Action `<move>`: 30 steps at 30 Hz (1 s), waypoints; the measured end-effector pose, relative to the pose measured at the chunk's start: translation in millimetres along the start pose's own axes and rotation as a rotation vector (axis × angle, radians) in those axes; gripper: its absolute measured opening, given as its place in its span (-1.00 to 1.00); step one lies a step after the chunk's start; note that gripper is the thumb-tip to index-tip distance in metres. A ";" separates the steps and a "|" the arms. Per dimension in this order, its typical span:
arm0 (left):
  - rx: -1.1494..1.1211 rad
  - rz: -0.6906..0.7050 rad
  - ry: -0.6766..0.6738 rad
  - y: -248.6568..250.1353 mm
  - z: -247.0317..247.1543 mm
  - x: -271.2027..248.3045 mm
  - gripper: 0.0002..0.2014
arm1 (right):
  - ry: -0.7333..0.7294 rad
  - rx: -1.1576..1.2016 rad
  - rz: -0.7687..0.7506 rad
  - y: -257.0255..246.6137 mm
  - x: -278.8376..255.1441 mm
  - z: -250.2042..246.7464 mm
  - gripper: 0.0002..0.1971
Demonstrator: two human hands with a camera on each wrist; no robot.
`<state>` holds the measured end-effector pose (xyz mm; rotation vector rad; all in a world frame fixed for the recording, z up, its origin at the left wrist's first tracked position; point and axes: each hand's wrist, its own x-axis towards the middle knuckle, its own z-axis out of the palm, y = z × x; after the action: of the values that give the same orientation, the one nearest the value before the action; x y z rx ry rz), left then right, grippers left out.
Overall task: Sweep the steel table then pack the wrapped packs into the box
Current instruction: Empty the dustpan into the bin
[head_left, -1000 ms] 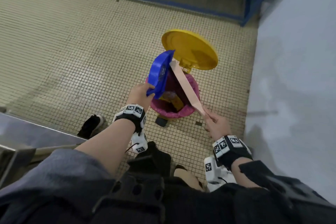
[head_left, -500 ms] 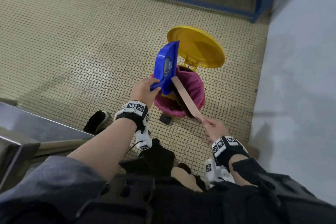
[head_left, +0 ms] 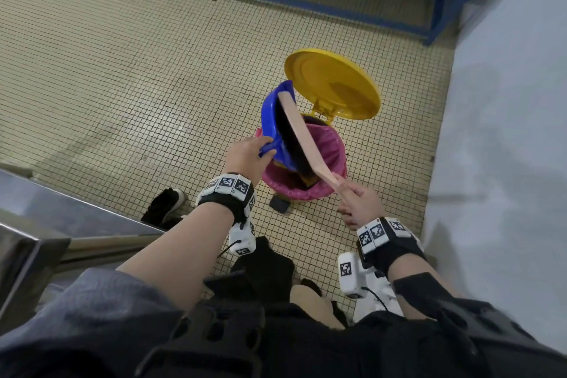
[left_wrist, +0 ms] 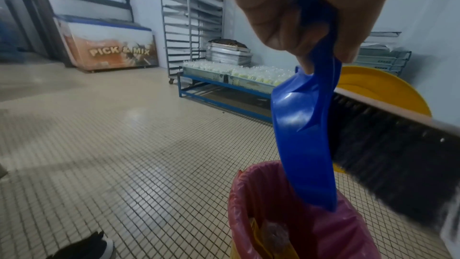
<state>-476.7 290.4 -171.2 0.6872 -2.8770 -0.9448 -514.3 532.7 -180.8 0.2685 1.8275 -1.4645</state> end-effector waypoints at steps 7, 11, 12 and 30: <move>0.014 -0.048 -0.002 -11.8 -1.4 -13.8 -0.68 | -0.069 -0.015 0.113 25.7 -26.7 8.3 -0.76; 0.018 -0.094 0.030 -16.8 -5.7 -20.7 -0.68 | 0.019 -0.091 0.149 44.0 -24.8 -0.8 -0.75; 0.028 -0.094 0.026 -17.4 -7.1 -21.3 -0.68 | 0.039 -0.130 0.150 48.3 -23.4 -3.0 -0.74; -0.009 -0.028 -0.011 -7.8 -7.6 -28.8 -0.63 | 0.095 -0.098 -0.111 10.6 -18.8 17.3 -0.67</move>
<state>-446.3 292.7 -166.6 0.7257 -2.8780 -0.9677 -487.8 525.9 -177.0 0.1938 2.0129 -1.4538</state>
